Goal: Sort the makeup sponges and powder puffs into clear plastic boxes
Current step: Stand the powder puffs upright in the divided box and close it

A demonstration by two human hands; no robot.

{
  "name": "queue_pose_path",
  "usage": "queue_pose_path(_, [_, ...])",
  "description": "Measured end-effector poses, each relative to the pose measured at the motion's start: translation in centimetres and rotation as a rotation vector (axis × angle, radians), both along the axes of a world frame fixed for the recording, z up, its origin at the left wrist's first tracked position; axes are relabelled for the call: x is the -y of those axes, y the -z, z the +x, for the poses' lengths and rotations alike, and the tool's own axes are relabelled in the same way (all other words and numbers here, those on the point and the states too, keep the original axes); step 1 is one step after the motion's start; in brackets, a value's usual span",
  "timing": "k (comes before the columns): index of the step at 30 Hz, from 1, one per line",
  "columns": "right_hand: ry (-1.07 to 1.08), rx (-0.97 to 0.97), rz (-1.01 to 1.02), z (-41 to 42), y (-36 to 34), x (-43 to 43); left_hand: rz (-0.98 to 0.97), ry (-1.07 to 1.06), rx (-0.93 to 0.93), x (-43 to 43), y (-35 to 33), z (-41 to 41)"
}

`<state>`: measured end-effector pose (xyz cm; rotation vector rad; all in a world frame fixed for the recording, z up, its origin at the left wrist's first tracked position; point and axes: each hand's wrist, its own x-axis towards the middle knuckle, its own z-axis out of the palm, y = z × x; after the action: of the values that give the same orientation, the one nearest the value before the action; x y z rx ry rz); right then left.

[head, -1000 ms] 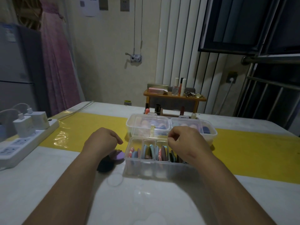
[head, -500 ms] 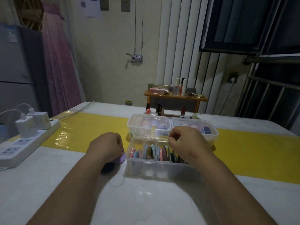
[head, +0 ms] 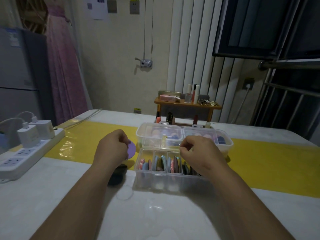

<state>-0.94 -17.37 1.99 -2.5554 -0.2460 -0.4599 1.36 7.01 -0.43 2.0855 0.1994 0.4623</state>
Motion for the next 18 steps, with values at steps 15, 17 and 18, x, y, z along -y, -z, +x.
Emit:
queue_pose_path(15, [-0.05, -0.013, 0.1, 0.4, 0.3, -0.3, -0.312, 0.129, 0.259, 2.4, -0.1, -0.3])
queue_pose_path(17, [-0.073, -0.026, 0.13, 0.4, 0.3, -0.3, -0.335, 0.183, 0.249, 2.7, -0.1, -0.4])
queue_pose_path(18, [-0.086, -0.033, 0.148, 0.4, 0.3, -0.4, -0.337, 0.212, 0.245, 2.8, -0.1, -0.4])
